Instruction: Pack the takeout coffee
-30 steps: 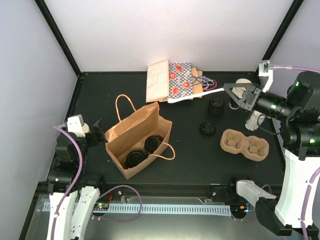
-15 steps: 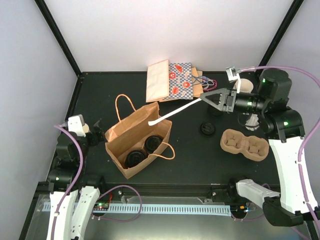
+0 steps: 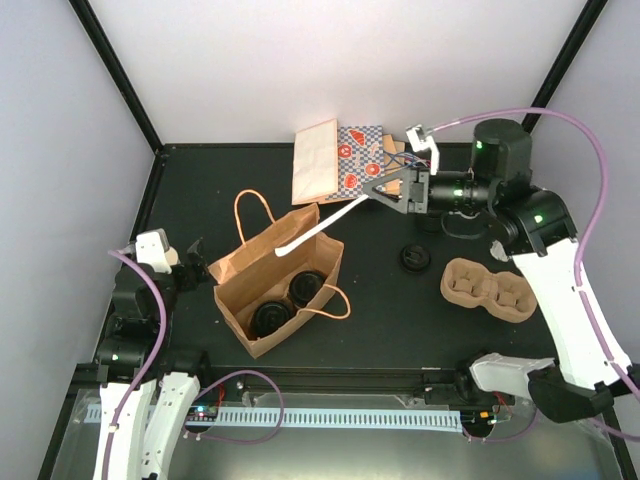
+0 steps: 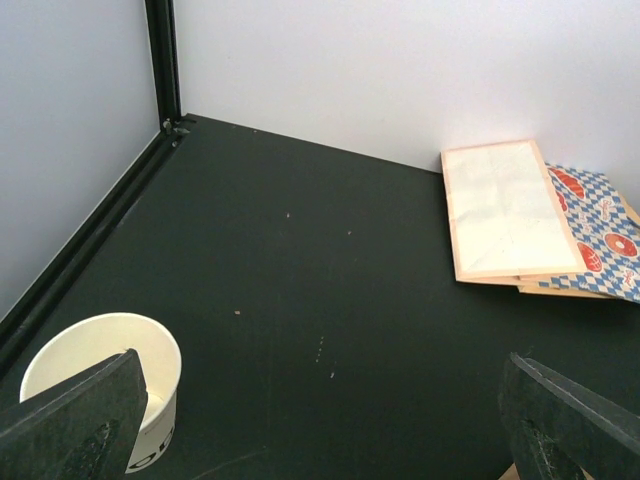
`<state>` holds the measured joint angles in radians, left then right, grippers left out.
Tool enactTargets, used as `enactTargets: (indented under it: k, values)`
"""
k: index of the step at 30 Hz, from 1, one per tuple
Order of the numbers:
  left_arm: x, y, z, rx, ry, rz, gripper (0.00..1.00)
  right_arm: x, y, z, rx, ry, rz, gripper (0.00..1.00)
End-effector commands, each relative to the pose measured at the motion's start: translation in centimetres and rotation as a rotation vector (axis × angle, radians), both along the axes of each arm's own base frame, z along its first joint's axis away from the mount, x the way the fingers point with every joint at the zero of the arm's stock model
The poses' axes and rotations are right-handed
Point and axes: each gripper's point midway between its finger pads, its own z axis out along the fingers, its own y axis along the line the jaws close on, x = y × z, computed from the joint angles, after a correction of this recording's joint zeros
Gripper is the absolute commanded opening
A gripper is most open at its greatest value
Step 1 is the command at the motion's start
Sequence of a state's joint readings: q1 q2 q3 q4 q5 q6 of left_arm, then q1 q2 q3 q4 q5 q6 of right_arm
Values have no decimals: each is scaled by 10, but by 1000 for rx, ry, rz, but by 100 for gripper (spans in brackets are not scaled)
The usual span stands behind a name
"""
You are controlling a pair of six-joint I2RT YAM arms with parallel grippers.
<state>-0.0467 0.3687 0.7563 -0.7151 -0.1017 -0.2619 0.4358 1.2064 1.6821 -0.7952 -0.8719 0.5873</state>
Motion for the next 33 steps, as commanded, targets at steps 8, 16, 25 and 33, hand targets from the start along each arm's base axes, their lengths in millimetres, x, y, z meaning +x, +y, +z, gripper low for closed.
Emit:
enactTargets:
  k: [8,16,25,33]
  values:
    - [0,14,6,23,-20,75,99,26,-13,-12,-240,-106,-187,100]
    - [-11,45,5,13,-15,270,99,79,-107,-52,-620,-116,-703,100]
    - [-10,58,-3,8,4,356,99,95,-227,-104,-788,52,-1147,91]
    - [-5,51,-5,-3,9,317,99,86,-321,-142,-887,218,-1440,50]
